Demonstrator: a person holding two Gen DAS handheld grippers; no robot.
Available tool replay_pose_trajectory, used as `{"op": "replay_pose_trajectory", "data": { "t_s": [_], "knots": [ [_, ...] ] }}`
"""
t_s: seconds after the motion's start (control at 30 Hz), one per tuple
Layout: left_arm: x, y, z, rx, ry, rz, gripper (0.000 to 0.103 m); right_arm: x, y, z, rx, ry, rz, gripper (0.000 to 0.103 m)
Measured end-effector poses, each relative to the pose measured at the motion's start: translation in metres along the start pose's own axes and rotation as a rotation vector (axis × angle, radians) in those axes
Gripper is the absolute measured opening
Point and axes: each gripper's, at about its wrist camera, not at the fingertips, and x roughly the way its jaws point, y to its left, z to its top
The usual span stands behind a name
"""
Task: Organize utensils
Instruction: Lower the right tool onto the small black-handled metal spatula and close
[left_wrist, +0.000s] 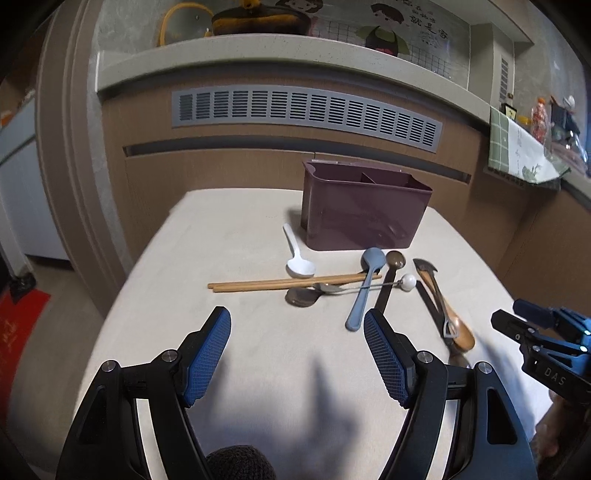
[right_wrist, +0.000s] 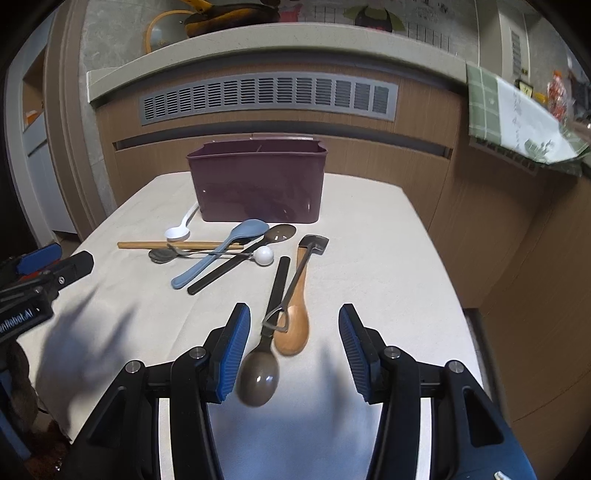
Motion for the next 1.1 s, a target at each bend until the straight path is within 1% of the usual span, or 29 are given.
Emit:
{"op": "replay_pose_trajectory", "data": {
  "t_s": [0.1, 0.23, 0.27, 0.3, 0.37, 0.4, 0.43, 0.47, 0.5, 0.53, 0.57, 0.6, 0.63, 0.73, 0.8, 0.87, 1.0, 1.1],
  "knots": [
    [0.023, 0.011, 0.014, 0.007, 0.045, -0.007, 0.075, 0.016, -0.017, 0.011, 0.034, 0.037, 0.007, 0.046],
    [0.052, 0.005, 0.026, 0.135, 0.112, -0.043, 0.075, 0.046, -0.032, 0.029, 0.033, 0.097, 0.029, 0.046],
    [0.059, 0.002, 0.029, 0.171, 0.122, -0.068, 0.075, 0.054, -0.033, 0.034, 0.023, 0.112, 0.043, 0.046],
    [0.062, 0.000, 0.032, 0.184, 0.124, -0.088, 0.075, 0.057, -0.032, 0.035, 0.015, 0.117, 0.048, 0.046],
    [0.067, -0.002, 0.038, 0.192, 0.118, -0.132, 0.075, 0.069, -0.024, 0.041, -0.043, 0.128, 0.055, 0.046],
    [0.069, -0.002, 0.042, 0.190, 0.111, -0.154, 0.075, 0.073, -0.019, 0.043, -0.074, 0.129, 0.059, 0.044],
    [0.072, -0.002, 0.045, 0.187, 0.108, -0.162, 0.075, 0.076, -0.014, 0.045, -0.102, 0.129, 0.069, 0.041],
    [0.077, -0.002, 0.048, 0.182, 0.114, -0.161, 0.075, 0.079, -0.009, 0.047, -0.125, 0.127, 0.086, 0.040],
    [0.082, 0.000, 0.048, 0.171, 0.128, -0.163, 0.075, 0.082, -0.003, 0.051, -0.158, 0.126, 0.117, 0.038],
    [0.085, 0.001, 0.048, 0.158, 0.146, -0.169, 0.075, 0.087, 0.004, 0.055, -0.190, 0.139, 0.147, 0.033],
    [0.092, 0.003, 0.045, 0.140, 0.184, -0.184, 0.075, 0.090, 0.007, 0.057, -0.201, 0.150, 0.162, 0.031],
    [0.094, 0.005, 0.044, 0.134, 0.200, -0.194, 0.075, 0.093, 0.008, 0.060, -0.203, 0.159, 0.176, 0.030],
    [0.095, 0.006, 0.041, 0.131, 0.205, -0.199, 0.075, 0.096, 0.007, 0.063, -0.199, 0.160, 0.172, 0.030],
    [0.096, 0.007, 0.036, 0.114, 0.195, -0.188, 0.075, 0.101, -0.004, 0.065, -0.173, 0.156, 0.095, 0.031],
    [0.097, 0.006, 0.038, 0.086, 0.198, -0.215, 0.075, 0.101, -0.014, 0.064, -0.134, 0.160, 0.077, 0.031],
    [0.096, 0.001, 0.039, 0.085, 0.193, -0.232, 0.075, 0.101, -0.025, 0.061, -0.089, 0.166, 0.069, 0.031],
    [0.096, -0.003, 0.042, 0.094, 0.178, -0.206, 0.075, 0.108, -0.037, 0.057, -0.012, 0.197, 0.093, 0.032],
    [0.092, -0.002, 0.045, 0.095, 0.164, -0.186, 0.075, 0.129, -0.046, 0.063, 0.074, 0.237, 0.133, 0.032]
  ]
}}
